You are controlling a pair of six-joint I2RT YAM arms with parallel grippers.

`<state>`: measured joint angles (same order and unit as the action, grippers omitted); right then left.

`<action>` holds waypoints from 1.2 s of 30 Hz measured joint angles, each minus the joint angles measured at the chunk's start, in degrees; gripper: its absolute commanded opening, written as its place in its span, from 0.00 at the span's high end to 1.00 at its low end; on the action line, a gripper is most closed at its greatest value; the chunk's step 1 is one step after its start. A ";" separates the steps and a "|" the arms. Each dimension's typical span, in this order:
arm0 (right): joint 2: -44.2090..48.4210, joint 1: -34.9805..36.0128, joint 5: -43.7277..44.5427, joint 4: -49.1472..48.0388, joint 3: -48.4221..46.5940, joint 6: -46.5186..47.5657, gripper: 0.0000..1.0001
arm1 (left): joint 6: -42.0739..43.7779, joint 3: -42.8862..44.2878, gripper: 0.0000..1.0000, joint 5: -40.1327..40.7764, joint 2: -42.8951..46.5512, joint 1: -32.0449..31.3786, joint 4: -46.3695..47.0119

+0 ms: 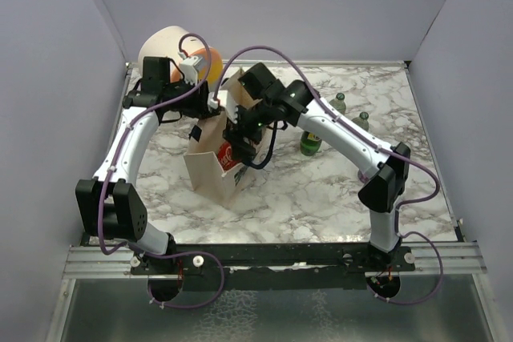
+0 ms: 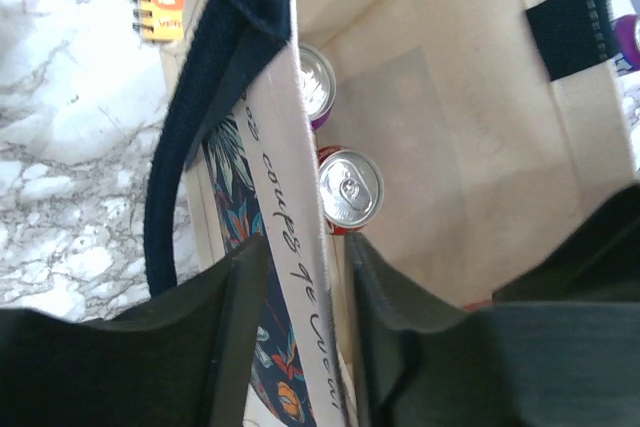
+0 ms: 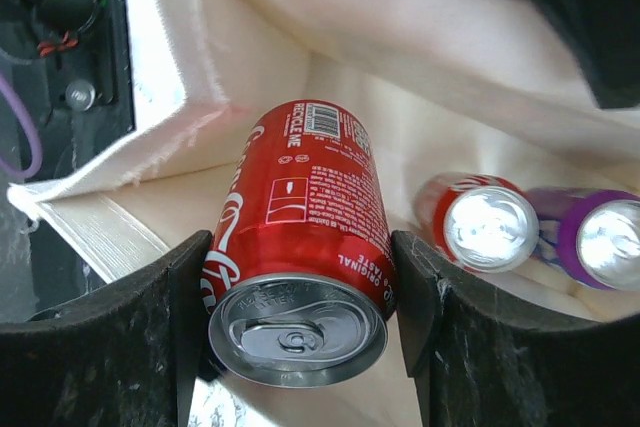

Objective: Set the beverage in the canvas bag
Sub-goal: Place the drink in the canvas bag.

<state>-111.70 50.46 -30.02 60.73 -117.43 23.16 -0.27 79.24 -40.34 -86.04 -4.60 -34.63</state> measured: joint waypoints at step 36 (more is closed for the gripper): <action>-6.49 -14.27 -4.59 -5.11 -9.33 -11.54 0.99 | 56.22 10.75 0.31 -3.04 15.61 -11.52 -44.78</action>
<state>-118.19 36.18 -34.61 55.61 -126.76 11.62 55.94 90.00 -43.38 -70.43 -16.12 -79.42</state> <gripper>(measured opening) 0.652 0.718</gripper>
